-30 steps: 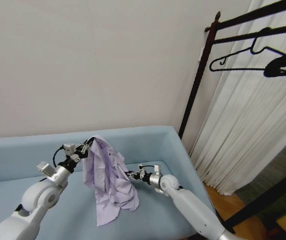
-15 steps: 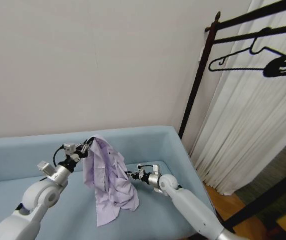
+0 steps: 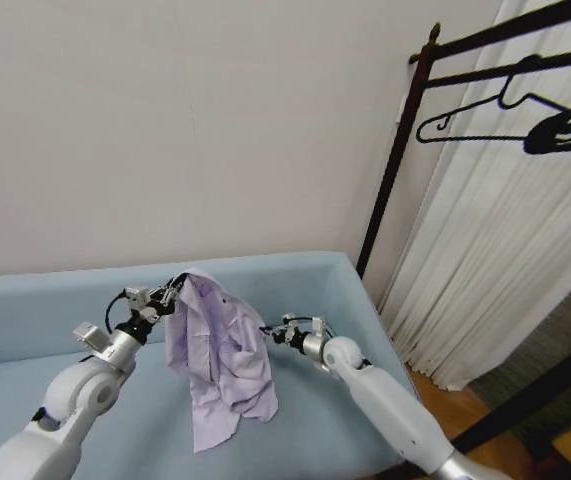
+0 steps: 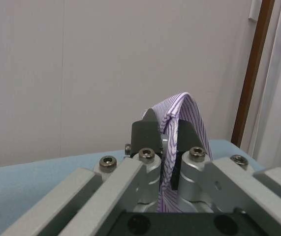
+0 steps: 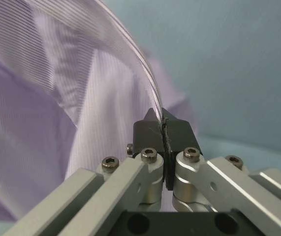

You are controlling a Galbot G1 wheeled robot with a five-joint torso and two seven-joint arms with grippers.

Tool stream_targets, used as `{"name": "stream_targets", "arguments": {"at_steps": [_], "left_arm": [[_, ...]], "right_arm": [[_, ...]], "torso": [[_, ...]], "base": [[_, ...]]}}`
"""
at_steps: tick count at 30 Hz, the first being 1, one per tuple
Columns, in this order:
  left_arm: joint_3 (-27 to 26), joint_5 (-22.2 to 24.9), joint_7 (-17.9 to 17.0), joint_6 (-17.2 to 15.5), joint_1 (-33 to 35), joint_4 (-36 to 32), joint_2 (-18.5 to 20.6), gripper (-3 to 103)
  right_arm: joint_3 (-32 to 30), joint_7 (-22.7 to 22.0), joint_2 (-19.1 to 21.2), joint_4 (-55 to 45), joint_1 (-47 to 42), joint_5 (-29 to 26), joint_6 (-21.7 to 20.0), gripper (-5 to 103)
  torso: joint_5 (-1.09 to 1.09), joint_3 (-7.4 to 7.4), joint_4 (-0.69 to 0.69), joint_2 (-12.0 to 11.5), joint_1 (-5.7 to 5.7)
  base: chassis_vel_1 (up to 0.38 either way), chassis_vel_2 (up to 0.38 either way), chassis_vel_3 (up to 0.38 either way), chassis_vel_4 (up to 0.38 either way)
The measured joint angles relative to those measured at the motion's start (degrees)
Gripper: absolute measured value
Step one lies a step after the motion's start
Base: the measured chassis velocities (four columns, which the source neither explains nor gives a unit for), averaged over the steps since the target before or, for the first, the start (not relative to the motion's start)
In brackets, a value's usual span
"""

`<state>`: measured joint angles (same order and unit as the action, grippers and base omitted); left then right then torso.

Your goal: Pick up the clothes from the sofa and hang them on the clothes hanger.

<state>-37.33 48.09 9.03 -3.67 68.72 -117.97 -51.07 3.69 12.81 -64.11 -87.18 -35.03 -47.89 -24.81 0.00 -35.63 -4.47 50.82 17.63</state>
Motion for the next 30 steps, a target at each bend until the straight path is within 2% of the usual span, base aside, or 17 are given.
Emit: {"name": "stream_targets", "arguments": {"at_steps": [6,9,12,14,18,20,30], "left_arm": [[0.0,-1.1,-1.9,0.2,0.4,-1.1,-0.4,3],[0.0,-2.3,-3.5,0.8,1.1,-2.3,-0.5,3],[-0.2,-3.0,-4.5,1.0,1.4,-2.9,-0.2,3],[-0.3,-3.7,-6.8,1.3,1.3,-4.1,0.5,3],[-0.3,-3.9,-9.2,1.4,0.7,-5.2,1.4,3],[-0.3,-3.9,-12.1,1.3,-0.5,-6.5,2.5,3],[-0.9,-1.9,-16.8,-1.0,-4.0,-8.6,5.2,3]], "right_arm": [[0.2,-4.6,1.4,-4.6,2.5,4.0,1.7,0],[0.9,-8.6,2.7,-8.9,4.4,4.0,1.0,0],[1.5,-10.5,3.6,-11.2,5.5,3.7,0.1,0],[2.1,-13.1,5.3,-14.6,7.6,2.7,-1.4,0],[2.6,-15.6,7.1,-17.8,10.6,0.2,-3.0,0],[3.1,-16.6,8.8,-19.6,14.7,-1.9,-3.9,0],[3.5,-19.2,11.9,-22.6,24.6,-6.2,-4.9,0]], "torso": [[0.0,0.0,0.0,0.0,0.0],[-0.01,0.0,0.01,0.0,0.0],[0.01,0.0,0.01,0.0,0.0],[0.0,0.0,0.01,0.0,0.0],[0.0,0.0,0.0,0.0,0.0],[0.0,0.0,0.0,0.0,0.0],[0.0,0.0,0.01,0.0,0.0]], "base": [[0.0,0.0,0.0,0.0],[0.0,0.0,0.0,0.0],[0.0,0.0,0.0,0.0],[0.0,0.0,0.0,0.0],[0.0,0.0,0.0,0.0],[0.0,0.0,0.0,0.0],[0.0,0.0,0.0,0.0]]}}
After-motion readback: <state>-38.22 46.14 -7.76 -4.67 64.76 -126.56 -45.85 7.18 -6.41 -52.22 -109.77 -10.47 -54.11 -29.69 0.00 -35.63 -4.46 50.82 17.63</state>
